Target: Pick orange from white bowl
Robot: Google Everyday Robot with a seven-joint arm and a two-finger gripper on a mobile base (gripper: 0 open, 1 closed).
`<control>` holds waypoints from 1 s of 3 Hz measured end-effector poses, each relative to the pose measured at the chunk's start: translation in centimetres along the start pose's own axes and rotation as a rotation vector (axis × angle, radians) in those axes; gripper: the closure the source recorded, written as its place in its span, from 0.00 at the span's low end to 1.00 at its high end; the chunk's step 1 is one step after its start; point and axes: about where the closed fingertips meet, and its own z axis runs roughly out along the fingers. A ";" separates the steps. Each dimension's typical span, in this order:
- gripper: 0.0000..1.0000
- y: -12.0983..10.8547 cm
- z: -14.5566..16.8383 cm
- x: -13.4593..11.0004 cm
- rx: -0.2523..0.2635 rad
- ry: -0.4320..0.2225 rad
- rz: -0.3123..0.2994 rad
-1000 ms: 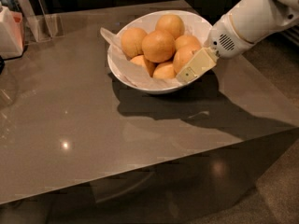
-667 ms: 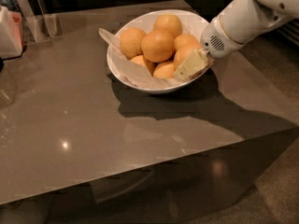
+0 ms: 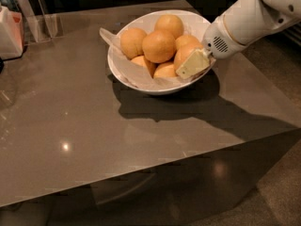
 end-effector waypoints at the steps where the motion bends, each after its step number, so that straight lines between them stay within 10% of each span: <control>1: 1.00 0.4 -0.7 -0.5 0.004 -0.024 -0.019; 3: 1.00 2.3 -12.6 -0.4 -0.051 -0.240 -0.115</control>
Offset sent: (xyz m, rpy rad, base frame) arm -0.0998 -0.0325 0.1500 0.2696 -0.2758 0.3282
